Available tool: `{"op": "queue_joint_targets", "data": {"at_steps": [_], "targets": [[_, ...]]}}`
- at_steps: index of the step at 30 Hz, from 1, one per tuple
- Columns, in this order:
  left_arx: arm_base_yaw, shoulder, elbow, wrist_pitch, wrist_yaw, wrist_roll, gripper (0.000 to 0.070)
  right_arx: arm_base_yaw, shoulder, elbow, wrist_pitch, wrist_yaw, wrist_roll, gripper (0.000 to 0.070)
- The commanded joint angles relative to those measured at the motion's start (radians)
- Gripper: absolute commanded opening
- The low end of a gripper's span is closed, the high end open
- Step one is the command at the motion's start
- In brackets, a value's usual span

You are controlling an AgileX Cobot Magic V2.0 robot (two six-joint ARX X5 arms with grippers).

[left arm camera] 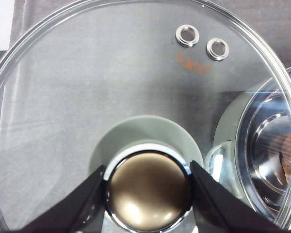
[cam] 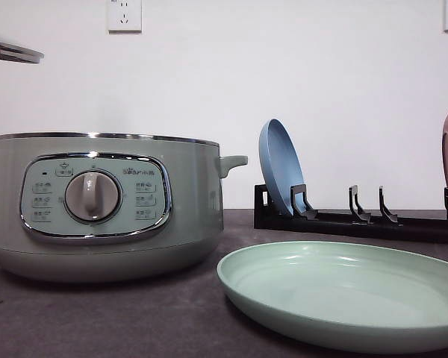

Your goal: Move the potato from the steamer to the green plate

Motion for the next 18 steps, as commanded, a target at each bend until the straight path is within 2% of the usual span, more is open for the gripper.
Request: {"op": "queue_joint_targets", "data": {"at_steps": [1,10,18], "targets": [[0.002,-0.003,0.041,0.0,-0.003,-0.009,0.0001,0.034,0.069,0.076,0.015,0.029,0.019,0.0509],[0.002,-0.003,0.041,0.0,-0.002,-0.008,0.0001,0.137,0.423,0.468,-0.083,0.119,0.018,0.0549],[0.003,-0.003,0.041,0.0,-0.002,-0.007,0.0001,0.202,0.643,0.696,-0.119,0.22,0.023,0.055]]}}
